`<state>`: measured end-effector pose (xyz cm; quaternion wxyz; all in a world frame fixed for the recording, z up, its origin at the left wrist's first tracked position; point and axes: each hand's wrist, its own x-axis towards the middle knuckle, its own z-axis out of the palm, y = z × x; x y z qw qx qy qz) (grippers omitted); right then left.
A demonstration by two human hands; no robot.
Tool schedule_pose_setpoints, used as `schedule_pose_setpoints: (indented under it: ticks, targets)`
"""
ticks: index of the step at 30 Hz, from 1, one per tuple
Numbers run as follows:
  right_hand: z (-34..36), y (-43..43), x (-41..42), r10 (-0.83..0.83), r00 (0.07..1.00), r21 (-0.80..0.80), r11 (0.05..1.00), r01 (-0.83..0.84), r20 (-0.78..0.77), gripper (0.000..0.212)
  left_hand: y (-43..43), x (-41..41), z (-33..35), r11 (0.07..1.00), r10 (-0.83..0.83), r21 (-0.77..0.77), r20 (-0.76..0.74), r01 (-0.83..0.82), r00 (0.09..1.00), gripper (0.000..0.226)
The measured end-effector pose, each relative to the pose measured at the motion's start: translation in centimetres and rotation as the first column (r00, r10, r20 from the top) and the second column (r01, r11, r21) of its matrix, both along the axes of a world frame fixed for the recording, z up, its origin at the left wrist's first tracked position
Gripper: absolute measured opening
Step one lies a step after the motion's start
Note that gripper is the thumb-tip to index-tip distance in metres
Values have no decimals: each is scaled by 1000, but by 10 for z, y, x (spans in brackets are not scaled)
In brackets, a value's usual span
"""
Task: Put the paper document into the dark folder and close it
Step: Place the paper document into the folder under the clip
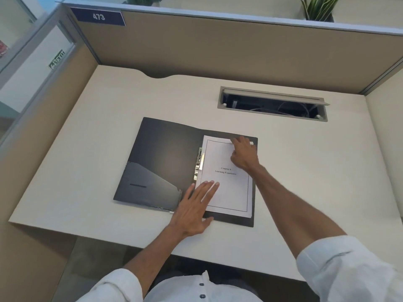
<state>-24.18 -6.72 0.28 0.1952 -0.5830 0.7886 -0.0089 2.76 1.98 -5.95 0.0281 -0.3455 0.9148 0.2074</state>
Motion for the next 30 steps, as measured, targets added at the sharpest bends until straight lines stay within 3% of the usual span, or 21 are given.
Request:
schedule_pose_setpoints:
  ticks: [10, 30]
  targets:
    - [-14, -42, 0, 109, 993, 73, 992, -106, -42, 59, -10, -7, -9, 1000, 22, 18, -28, -21, 999, 117]
    - [-25, -53, -6, 96, 995, -16, 995, -96, -6, 37, -12, -10, -13, 997, 63, 38, -4, -63, 998, 109]
